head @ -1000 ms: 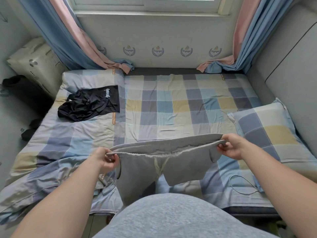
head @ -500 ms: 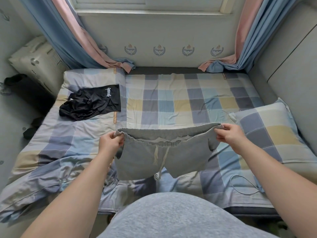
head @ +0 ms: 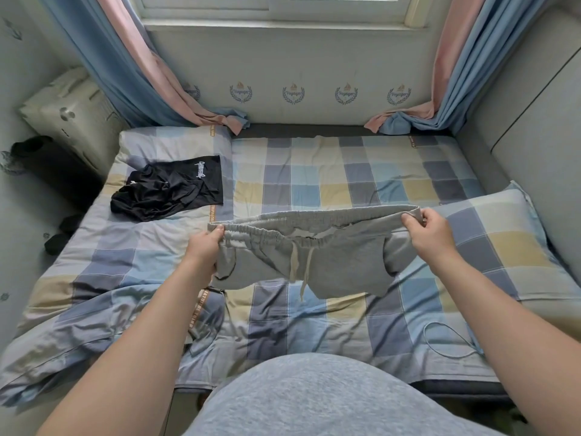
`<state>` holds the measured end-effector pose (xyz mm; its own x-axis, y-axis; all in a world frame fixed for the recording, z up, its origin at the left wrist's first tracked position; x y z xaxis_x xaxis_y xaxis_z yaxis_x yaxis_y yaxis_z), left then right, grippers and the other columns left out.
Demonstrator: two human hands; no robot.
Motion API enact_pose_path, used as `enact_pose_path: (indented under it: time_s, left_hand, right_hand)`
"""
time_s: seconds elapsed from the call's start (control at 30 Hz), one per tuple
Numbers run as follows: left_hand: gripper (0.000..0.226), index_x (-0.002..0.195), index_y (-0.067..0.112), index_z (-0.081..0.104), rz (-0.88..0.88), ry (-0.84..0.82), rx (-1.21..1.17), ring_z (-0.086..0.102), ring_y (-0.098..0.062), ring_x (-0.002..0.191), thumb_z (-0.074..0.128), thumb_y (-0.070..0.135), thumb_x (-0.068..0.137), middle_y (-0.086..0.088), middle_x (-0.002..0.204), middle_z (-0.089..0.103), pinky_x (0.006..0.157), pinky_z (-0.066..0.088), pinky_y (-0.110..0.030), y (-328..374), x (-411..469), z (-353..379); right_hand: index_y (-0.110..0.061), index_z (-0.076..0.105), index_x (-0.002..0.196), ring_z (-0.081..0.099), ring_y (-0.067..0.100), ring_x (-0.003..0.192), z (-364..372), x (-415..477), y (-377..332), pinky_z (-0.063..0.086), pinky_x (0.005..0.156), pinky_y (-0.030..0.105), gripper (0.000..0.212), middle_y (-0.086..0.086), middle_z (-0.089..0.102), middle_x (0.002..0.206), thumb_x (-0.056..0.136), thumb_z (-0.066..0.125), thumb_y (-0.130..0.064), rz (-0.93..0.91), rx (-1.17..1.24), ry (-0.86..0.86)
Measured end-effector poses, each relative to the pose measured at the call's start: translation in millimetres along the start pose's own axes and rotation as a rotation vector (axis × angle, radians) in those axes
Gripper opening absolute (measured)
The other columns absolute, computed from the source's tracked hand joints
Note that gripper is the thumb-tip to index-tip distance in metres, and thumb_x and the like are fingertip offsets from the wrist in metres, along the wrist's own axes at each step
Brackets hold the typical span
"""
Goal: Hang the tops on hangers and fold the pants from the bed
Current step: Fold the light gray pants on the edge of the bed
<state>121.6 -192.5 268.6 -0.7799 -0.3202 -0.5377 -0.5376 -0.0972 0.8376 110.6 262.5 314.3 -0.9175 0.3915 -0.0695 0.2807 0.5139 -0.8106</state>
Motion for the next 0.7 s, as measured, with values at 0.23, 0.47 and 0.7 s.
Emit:
enact_pose_path:
  time_s: [0.23,0.47,0.7]
  left_hand:
    - [0.031,0.114,0.010,0.065,-0.281,-0.228,-0.321,0.073,-0.025,0.084,0.041,0.028,0.107,-0.014,0.103,0.075,0.070,0.059,-0.035,1.1,-41.6,56.2]
    - [0.022,0.115,0.010,0.063,0.175,-0.445,0.034,0.071,-0.021,0.087,0.046,0.007,0.102,-0.009,0.104,0.072,0.067,0.057,-0.032,41.4,-97.5,98.7]
    - [0.055,0.119,0.001,0.050,0.355,-0.661,0.034,0.068,-0.013,0.088,0.073,0.004,0.069,-0.008,0.099,0.066,0.076,0.056,-0.026,54.6,-134.0,115.2]
  right_hand:
    - [-0.008,0.060,0.096,0.064,0.024,0.065,47.4,-37.8,-34.7,0.056,0.056,0.035,0.010,0.012,0.063,0.082,0.097,0.052,-0.014,0.308,0.419,-0.345]
    - [-0.010,0.069,0.090,0.070,0.019,0.071,68.3,-92.1,-103.5,0.058,0.060,0.032,0.004,0.010,0.070,0.084,0.091,0.067,-0.007,0.031,0.491,-0.614]
    - [-0.018,0.075,0.085,0.061,0.003,0.076,60.4,-113.1,-144.0,0.048,0.073,0.018,0.012,-0.007,0.070,0.081,0.094,0.067,-0.013,-0.349,0.293,-0.557]
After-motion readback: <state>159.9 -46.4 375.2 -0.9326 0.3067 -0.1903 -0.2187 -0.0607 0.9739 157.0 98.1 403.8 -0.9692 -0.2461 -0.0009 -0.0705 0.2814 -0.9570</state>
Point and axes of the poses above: each hand's wrist, its own x-axis towards the middle knuckle, its own z-axis out of the palm, y = z × x, the point moved 6 cm from there along x, towards the middle knuckle
